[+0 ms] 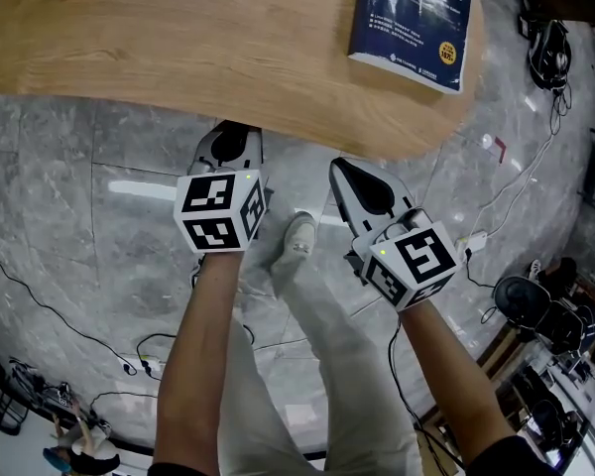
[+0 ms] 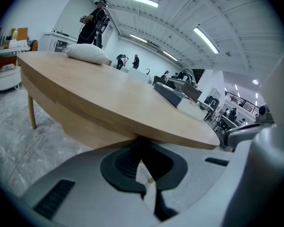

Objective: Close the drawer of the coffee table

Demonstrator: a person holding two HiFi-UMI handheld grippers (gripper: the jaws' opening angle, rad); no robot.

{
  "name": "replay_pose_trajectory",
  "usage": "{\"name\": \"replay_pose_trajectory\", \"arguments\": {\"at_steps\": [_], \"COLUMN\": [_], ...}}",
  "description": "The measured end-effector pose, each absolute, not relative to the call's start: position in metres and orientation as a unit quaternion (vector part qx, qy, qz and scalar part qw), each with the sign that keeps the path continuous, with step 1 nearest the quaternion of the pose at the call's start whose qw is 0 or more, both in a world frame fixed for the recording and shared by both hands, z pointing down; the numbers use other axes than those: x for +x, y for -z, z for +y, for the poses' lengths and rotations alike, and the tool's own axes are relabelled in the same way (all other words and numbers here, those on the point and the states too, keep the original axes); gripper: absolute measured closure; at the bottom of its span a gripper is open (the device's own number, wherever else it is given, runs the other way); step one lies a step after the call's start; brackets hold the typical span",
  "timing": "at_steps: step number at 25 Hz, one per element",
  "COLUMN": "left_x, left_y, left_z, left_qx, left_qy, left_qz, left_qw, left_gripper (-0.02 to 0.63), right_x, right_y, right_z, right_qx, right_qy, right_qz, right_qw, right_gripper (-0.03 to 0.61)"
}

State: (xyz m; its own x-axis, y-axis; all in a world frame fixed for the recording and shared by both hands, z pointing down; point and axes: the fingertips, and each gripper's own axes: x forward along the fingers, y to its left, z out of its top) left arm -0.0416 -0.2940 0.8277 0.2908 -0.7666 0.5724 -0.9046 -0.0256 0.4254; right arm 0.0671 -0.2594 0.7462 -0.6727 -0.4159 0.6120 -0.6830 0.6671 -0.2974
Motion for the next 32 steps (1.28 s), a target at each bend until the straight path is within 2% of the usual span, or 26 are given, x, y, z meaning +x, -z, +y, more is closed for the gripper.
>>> {"name": "replay_pose_trajectory", "arguments": {"at_steps": [18, 32], "left_x": [-0.046, -0.047], "left_y": [-0.830, -0.769], "left_z": [-0.278, -0.258], "left_qx": [0.699, 0.718], "left_qy": [-0.098, -0.114], "left_qz": [-0.583, -0.565], "left_qw": [0.403, 0.391], "left_gripper": [0.612, 0.612], "right_x": [0.079, 0.077], "right_y": [-0.735, -0.695], "right_z": [-0.265, -0.279], "right_qx": [0.322, 0.342], "right_qy": [-0.268, -0.269], "right_qz": [-0.875, -0.873], "right_qw": [0.244, 0.219], "right_gripper": [0.565, 0.565]}}
